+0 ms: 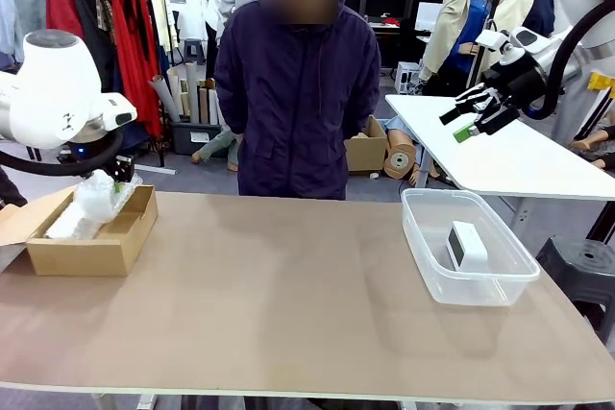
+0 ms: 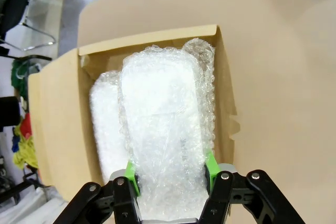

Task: Separate and place wrapped and unwrapped clocks.
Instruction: If the picked Digital clock is wrapped, place it in the Package Box ; if not, place it in the Organizing box.

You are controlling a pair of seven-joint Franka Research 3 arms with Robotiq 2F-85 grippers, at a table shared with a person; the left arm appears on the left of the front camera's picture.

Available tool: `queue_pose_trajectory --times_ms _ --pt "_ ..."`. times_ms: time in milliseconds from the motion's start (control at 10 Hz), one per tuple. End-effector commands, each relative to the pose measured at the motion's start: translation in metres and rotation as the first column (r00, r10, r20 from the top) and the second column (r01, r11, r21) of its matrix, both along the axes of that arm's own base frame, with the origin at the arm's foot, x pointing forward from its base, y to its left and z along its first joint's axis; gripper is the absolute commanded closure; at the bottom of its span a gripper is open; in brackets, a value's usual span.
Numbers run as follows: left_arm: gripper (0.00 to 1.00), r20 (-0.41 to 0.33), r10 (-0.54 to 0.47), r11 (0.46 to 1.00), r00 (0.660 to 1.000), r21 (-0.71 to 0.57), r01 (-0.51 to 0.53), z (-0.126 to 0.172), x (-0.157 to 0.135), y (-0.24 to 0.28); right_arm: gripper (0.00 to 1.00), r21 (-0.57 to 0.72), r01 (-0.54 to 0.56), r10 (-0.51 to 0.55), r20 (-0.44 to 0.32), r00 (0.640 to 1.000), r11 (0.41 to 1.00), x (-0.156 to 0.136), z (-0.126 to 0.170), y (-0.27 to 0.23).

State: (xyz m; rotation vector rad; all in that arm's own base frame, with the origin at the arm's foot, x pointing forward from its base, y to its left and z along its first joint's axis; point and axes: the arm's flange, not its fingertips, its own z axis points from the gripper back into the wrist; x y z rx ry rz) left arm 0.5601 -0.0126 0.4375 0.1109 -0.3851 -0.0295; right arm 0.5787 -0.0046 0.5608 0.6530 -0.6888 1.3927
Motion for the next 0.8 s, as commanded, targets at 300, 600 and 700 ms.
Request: queue_pose_trajectory --times_ms 300,600,700 --pt "1.00 0.007 -0.013 0.999 1.000 -0.043 0.013 -0.038 0.015 0.016 0.00 -0.017 -0.010 0.010 0.002 1.000 1.000 -0.002 0.001 0.002" --pt "1.00 0.011 -0.011 0.999 1.000 -0.034 0.011 -0.058 0.013 0.018 0.00 -0.017 -0.010 0.010 0.002 1.000 1.000 -0.002 0.001 0.002" --pt "1.00 -0.006 -0.016 0.999 1.000 -0.042 0.015 -0.065 0.014 0.016 0.00 -0.017 -0.010 0.010 0.002 1.000 1.000 -0.002 0.001 0.002"
